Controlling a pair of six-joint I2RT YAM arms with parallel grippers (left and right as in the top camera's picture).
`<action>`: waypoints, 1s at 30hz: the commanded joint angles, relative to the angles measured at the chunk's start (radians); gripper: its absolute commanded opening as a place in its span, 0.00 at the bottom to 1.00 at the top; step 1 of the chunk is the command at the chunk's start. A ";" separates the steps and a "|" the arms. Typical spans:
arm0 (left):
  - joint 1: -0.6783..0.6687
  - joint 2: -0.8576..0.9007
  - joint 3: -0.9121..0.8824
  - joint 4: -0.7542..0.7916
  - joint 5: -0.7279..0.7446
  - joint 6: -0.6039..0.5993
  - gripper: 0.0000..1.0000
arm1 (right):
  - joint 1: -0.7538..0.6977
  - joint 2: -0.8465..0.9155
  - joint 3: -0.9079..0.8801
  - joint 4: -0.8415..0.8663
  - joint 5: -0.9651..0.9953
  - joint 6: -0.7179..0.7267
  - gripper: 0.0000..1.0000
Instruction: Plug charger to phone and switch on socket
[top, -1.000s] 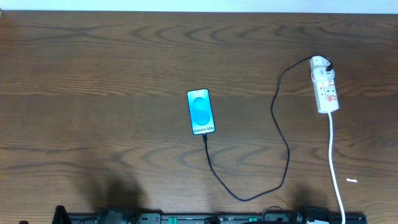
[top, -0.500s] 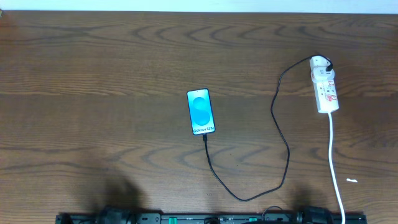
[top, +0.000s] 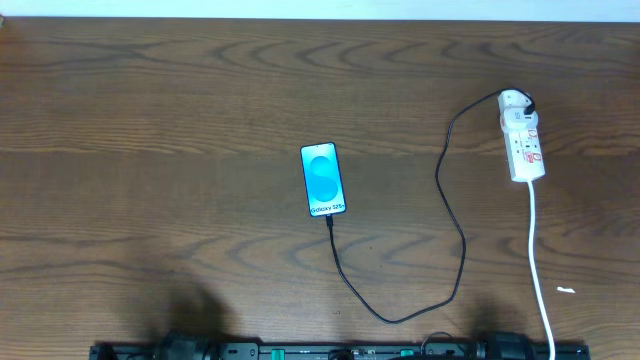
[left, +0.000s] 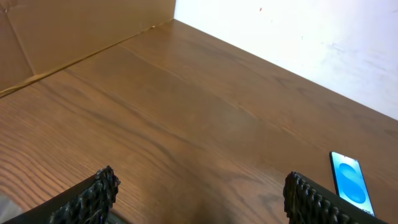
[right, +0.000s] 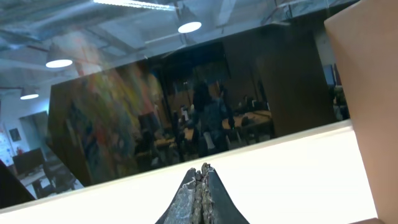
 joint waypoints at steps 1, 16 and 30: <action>0.006 -0.001 0.007 0.029 -0.010 0.009 0.87 | 0.006 0.004 -0.040 0.024 -0.010 -0.010 0.01; 0.005 -0.001 -0.128 0.441 -0.003 -0.108 0.87 | 0.006 0.004 -0.114 0.091 -0.062 0.031 0.01; 0.005 -0.001 -0.769 1.134 0.103 -0.108 0.87 | 0.006 0.003 -0.114 0.097 -0.154 0.035 0.01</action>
